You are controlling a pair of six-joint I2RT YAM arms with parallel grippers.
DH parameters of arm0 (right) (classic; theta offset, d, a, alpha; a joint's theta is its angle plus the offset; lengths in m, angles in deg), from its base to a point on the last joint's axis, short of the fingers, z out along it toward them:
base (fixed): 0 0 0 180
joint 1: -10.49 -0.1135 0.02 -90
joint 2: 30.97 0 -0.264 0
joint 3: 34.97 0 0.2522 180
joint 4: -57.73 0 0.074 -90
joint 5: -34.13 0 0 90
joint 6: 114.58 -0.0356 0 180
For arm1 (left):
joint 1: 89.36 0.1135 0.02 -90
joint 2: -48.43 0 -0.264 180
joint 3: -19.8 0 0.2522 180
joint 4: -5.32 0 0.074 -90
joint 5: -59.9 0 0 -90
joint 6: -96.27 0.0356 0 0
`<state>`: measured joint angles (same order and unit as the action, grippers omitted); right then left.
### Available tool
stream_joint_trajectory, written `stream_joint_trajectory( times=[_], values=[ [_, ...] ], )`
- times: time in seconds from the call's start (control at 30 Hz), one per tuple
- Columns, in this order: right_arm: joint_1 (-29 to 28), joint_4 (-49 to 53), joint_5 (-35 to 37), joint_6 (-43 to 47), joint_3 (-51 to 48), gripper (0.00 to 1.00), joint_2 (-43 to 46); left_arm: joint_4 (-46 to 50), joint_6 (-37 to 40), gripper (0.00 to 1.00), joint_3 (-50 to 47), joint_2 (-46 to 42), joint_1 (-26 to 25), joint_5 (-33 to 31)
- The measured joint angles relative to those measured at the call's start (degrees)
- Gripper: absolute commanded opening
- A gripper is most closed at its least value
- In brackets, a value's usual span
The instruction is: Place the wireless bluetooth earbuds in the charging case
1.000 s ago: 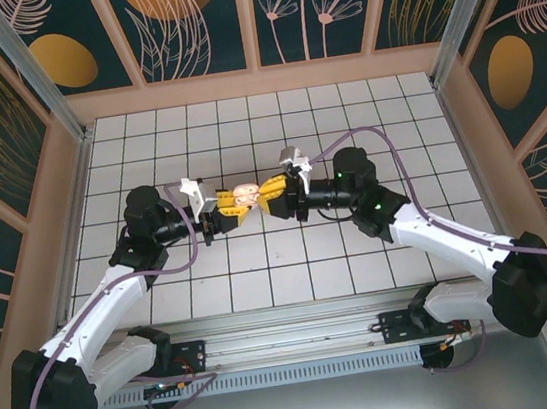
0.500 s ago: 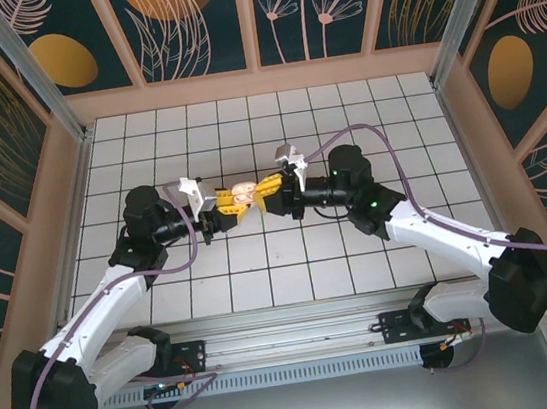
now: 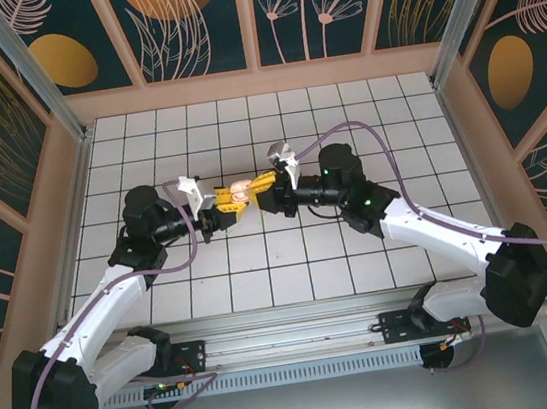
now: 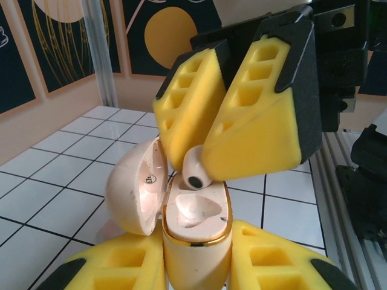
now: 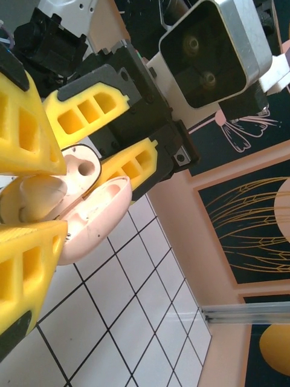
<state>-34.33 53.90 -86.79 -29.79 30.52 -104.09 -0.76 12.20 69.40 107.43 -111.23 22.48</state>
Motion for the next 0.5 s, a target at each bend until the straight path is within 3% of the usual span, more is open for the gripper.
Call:
stream_joint_trajectory(
  times=[0.3, 0.5],
  values=[
    [-0.8, 1.6, 0.5, -0.9, 0.1, 0.44, 1.6, 0.8, 0.8, 0.24, 0.0, 0.0, -0.2, 0.8],
    [0.2, 0.9, -1.1, -2.8, -2.4, 0.48, 8.9, 1.2, 2.7, 0.24, 0.0, -0.3, -0.7, 1.2]
  ],
)
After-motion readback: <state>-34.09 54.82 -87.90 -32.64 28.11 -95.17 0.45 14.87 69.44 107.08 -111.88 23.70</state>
